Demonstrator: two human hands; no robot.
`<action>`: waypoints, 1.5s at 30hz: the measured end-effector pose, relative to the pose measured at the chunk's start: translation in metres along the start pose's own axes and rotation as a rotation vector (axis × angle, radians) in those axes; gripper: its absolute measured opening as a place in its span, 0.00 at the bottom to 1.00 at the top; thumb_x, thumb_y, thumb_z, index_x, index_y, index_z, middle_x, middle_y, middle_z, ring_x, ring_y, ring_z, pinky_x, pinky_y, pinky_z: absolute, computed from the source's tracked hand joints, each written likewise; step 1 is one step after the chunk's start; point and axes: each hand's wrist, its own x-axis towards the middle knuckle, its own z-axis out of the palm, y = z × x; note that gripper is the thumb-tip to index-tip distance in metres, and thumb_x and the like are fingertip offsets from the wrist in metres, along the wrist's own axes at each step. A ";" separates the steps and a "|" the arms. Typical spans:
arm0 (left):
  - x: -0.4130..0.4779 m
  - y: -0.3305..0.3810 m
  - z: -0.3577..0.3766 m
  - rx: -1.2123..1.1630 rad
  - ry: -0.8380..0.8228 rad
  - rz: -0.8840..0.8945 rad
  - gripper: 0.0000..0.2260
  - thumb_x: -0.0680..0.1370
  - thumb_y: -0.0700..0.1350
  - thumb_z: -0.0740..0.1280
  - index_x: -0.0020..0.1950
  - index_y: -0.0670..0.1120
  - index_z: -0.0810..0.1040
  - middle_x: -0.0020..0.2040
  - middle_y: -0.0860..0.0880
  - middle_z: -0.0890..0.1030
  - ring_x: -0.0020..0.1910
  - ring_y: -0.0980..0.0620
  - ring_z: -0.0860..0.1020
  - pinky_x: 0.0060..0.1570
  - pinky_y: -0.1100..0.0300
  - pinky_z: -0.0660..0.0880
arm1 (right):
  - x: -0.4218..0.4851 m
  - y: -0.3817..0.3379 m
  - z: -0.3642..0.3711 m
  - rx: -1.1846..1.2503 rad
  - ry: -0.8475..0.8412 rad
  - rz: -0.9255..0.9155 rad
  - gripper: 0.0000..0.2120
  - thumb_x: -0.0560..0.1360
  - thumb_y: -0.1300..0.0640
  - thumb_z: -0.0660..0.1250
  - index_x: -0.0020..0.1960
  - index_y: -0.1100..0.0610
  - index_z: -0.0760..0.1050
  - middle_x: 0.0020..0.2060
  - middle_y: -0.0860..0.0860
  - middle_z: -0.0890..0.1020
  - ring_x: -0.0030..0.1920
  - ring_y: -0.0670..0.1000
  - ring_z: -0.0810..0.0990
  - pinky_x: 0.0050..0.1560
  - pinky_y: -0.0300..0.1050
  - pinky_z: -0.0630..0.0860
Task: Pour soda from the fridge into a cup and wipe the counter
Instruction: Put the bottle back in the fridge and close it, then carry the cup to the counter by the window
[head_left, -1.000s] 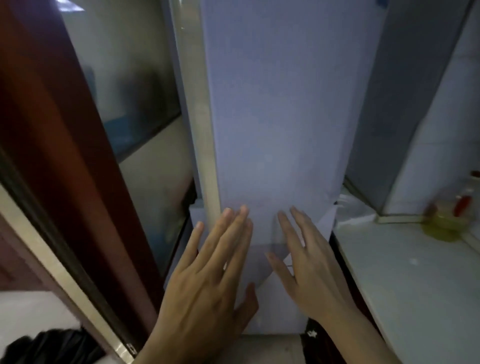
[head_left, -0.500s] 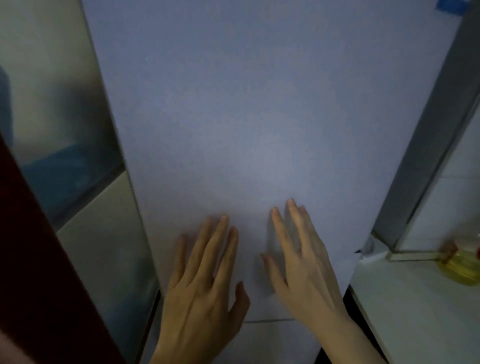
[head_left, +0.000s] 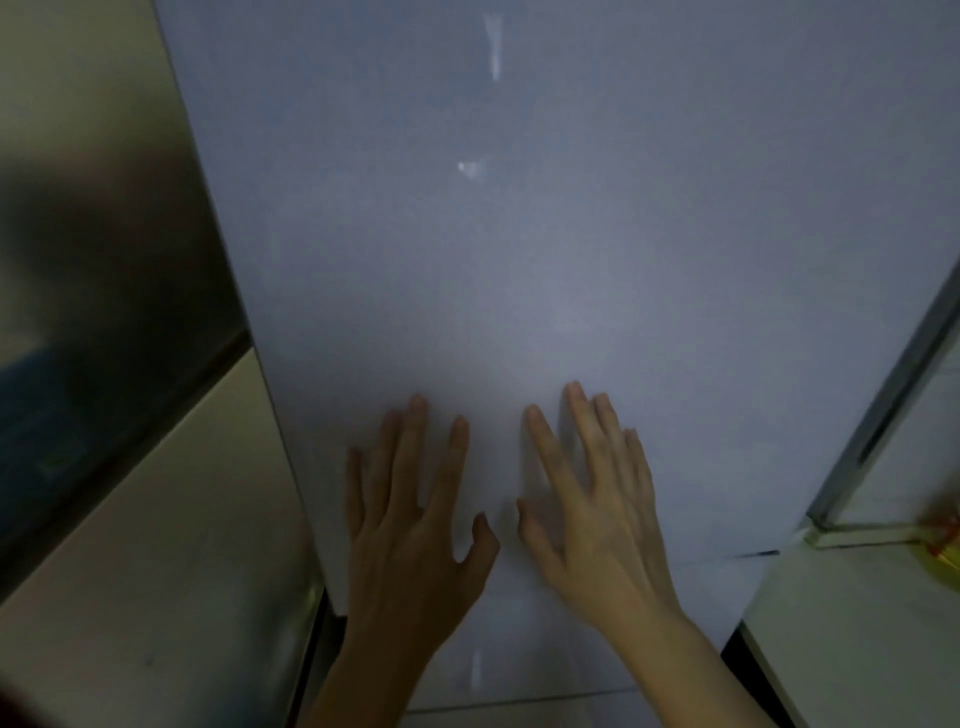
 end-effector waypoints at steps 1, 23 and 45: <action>0.003 -0.003 0.005 -0.012 -0.013 -0.005 0.33 0.72 0.53 0.65 0.77 0.46 0.66 0.80 0.41 0.58 0.79 0.39 0.56 0.73 0.35 0.58 | 0.003 0.002 0.004 -0.011 0.000 0.008 0.37 0.76 0.47 0.65 0.80 0.51 0.53 0.80 0.55 0.49 0.80 0.58 0.46 0.74 0.67 0.56; -0.011 0.050 0.049 -0.291 -0.205 0.078 0.31 0.75 0.52 0.62 0.79 0.51 0.62 0.80 0.46 0.57 0.79 0.43 0.55 0.74 0.37 0.56 | -0.047 0.048 0.003 0.037 -0.074 0.148 0.33 0.77 0.46 0.60 0.80 0.49 0.54 0.79 0.51 0.56 0.79 0.52 0.53 0.75 0.61 0.59; -0.105 0.367 0.113 -0.709 -0.778 0.664 0.29 0.74 0.56 0.59 0.77 0.55 0.65 0.76 0.53 0.67 0.76 0.51 0.63 0.73 0.46 0.64 | -0.322 0.187 -0.147 -0.348 -0.127 1.017 0.28 0.77 0.44 0.58 0.76 0.50 0.65 0.74 0.52 0.69 0.75 0.53 0.65 0.69 0.58 0.70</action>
